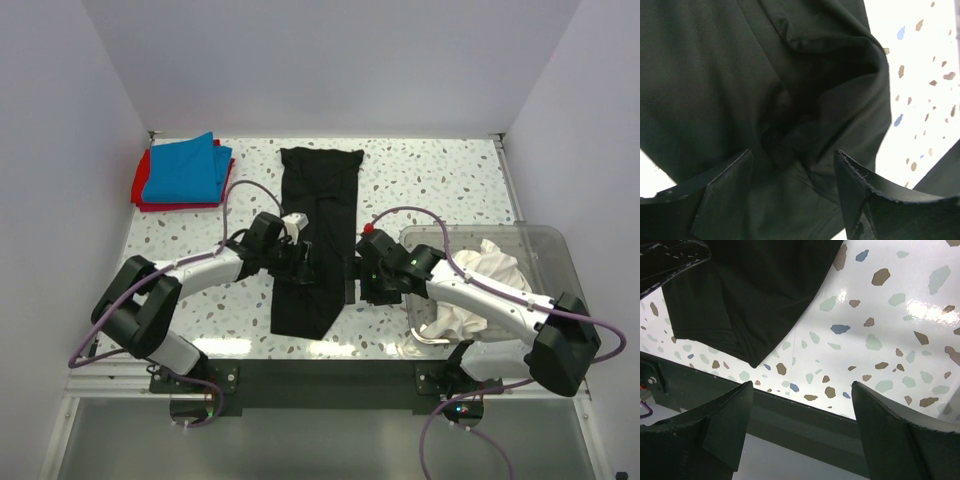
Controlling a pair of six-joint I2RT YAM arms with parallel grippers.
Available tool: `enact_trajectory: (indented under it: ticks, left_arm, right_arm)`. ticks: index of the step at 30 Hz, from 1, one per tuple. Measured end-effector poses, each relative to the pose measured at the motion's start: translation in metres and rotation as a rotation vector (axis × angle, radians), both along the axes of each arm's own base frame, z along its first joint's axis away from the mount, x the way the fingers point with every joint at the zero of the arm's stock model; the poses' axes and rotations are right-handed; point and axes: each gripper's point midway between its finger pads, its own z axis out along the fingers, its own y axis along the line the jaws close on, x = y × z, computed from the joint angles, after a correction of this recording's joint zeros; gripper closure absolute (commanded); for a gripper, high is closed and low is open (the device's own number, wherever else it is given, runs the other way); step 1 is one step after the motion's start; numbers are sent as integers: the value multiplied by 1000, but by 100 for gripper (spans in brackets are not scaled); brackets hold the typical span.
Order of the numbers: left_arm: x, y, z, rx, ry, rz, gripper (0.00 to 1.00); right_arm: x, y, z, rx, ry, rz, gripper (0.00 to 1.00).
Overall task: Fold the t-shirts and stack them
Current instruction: Fold the tshirt
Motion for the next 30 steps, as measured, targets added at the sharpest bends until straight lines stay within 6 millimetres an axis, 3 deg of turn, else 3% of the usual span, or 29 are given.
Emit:
enact_trajectory:
  ticks: [8, 10, 11, 14, 16, 23, 30]
  left_arm:
    - [0, -5, -17, 25, -1, -40, 46]
    - [1, -6, -18, 24, -3, -45, 56]
    - [1, -6, -19, 25, -4, -49, 68]
    - [-1, -7, -21, 26, -3, -61, 91]
    - [-2, -8, -20, 23, -1, -67, 98]
    - [-15, -2, -24, 54, 74, -30, 98]
    - [-34, 4, -13, 63, 229, 87, 96]
  right_arm:
    - [-1, -2, -6, -24, 18, 0, 17]
    - [-1, -2, -9, -35, 26, 2, 17]
    - [-2, -3, -10, -41, 30, 3, 17]
    - [-2, -3, -11, -51, 38, 3, 16]
    - [-2, -3, -11, -55, 40, 2, 16]
    - [3, 1, -9, -74, 44, 22, 15]
    - [3, 1, -24, -126, 77, 57, 15]
